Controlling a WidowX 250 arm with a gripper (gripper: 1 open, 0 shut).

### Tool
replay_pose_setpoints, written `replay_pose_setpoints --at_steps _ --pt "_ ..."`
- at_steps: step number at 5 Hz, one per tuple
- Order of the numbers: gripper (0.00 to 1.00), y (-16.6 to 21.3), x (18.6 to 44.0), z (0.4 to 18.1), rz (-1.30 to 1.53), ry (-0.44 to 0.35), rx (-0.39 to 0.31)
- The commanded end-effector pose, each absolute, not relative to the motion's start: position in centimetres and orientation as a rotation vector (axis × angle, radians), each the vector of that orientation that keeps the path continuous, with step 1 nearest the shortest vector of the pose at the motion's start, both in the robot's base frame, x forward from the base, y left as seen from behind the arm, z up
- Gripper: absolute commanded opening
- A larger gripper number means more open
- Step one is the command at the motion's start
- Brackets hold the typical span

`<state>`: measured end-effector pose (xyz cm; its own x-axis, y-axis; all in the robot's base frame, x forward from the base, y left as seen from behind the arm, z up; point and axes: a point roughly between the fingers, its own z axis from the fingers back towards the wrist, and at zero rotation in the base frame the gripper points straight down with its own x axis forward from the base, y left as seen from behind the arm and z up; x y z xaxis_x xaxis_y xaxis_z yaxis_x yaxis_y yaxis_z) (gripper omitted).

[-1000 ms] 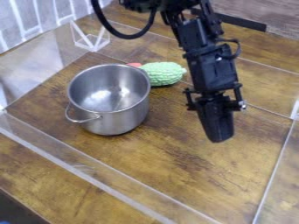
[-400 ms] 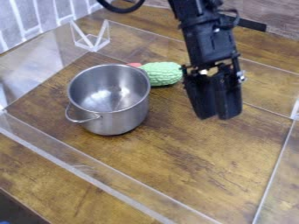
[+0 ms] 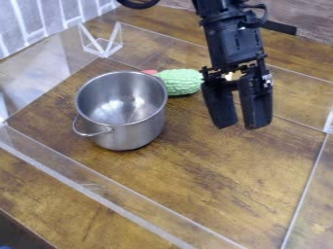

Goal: Move the pink spoon to the right

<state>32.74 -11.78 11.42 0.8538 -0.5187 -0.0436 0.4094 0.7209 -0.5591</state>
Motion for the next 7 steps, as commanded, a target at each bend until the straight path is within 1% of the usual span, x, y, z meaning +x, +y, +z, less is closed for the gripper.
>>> replay_pose_setpoints --at_steps 1,2,4,6,7 --pt "1.00 -11.4 32.7 13.2 -0.596 0.179 -0.549" --pt "1.00 -10.9 32.3 13.2 -0.640 0.210 -0.542" --pt "1.00 -10.4 31.7 13.0 -0.584 0.202 -0.541" --pt "1.00 -11.9 32.4 15.7 -0.637 0.216 -0.505" --pt "1.00 -11.0 31.8 15.6 -0.626 0.210 -0.463"
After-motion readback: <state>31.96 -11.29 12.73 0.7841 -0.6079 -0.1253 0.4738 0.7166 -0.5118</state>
